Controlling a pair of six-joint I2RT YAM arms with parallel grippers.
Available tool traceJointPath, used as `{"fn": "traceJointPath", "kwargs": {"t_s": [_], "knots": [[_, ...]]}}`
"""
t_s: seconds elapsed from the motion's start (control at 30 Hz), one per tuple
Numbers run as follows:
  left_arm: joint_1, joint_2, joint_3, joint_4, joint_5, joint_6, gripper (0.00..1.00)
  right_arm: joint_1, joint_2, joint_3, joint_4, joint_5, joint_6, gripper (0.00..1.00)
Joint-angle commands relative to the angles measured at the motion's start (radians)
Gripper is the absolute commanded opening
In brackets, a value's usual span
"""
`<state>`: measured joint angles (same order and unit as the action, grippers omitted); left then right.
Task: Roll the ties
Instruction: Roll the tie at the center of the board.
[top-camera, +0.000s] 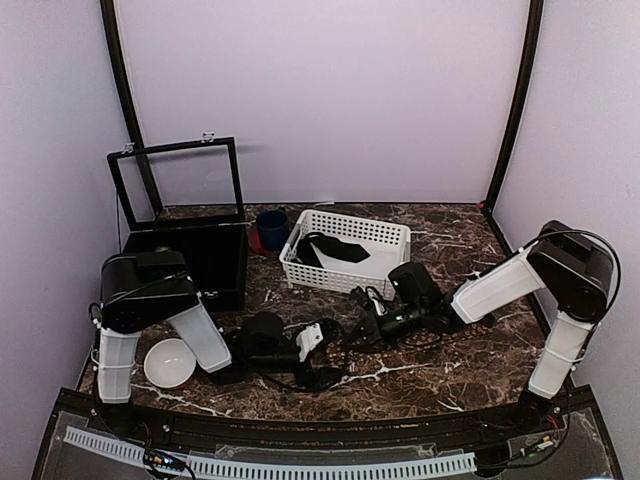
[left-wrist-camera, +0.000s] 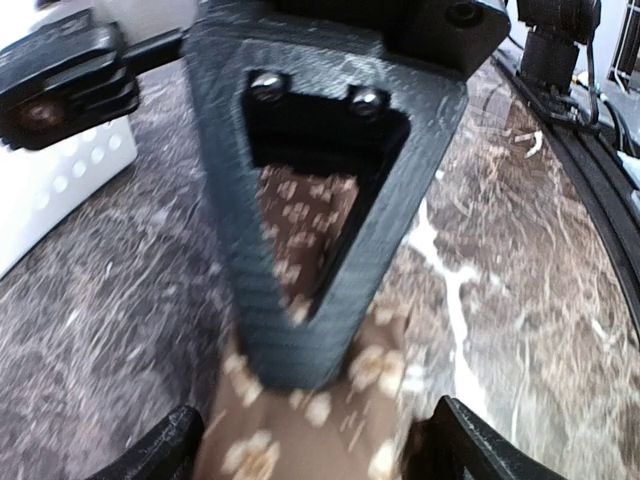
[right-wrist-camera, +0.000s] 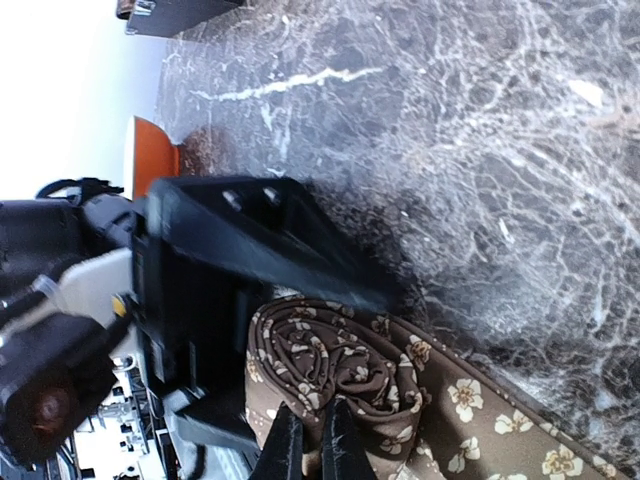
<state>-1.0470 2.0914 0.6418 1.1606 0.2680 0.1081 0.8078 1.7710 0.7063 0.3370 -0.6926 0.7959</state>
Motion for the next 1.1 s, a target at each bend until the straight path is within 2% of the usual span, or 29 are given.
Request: {"fn": "traceJointPath", "kwargs": {"t_s": [0.0, 0.1, 0.23, 0.33, 0.43, 0.53, 0.73, 0.83, 0.97, 1.07], "knots": [[-0.019, 0.079, 0.045, -0.033, -0.023, -0.040, 0.80, -0.007, 0.004, -0.012, 0.087, -0.037, 0.028, 0.00], [-0.021, 0.085, 0.087, -0.124, -0.036, -0.012, 0.75, -0.007, 0.001, -0.015, 0.110, -0.049, 0.038, 0.00], [-0.021, 0.068, 0.106, -0.306, -0.070, 0.025, 0.55, -0.014, -0.013, -0.027, 0.119, -0.053, 0.040, 0.00], [-0.019, 0.045, 0.076, -0.357, -0.069, 0.037, 0.43, -0.028, -0.020, -0.044, 0.125, -0.057, 0.042, 0.00], [-0.014, 0.022, 0.032, -0.361, -0.060, 0.043, 0.37, -0.047, -0.020, -0.072, 0.127, -0.059, 0.038, 0.00], [-0.001, 0.010, 0.010, -0.359, -0.048, 0.041, 0.36, -0.064, -0.010, -0.098, 0.124, -0.063, 0.033, 0.00], [0.020, 0.001, 0.009, -0.358, -0.033, 0.048, 0.37, -0.075, 0.015, -0.122, 0.059, -0.041, -0.019, 0.07], [0.021, 0.001, 0.000, -0.324, -0.018, 0.041, 0.46, -0.075, 0.025, -0.127, 0.040, -0.026, -0.034, 0.10], [0.022, 0.016, -0.058, -0.109, 0.028, -0.020, 0.59, -0.075, 0.038, -0.138, 0.045, -0.009, -0.036, 0.01], [0.019, 0.052, -0.071, 0.021, 0.055, -0.070, 0.64, -0.075, 0.050, -0.144, 0.066, -0.002, -0.032, 0.00]]}}
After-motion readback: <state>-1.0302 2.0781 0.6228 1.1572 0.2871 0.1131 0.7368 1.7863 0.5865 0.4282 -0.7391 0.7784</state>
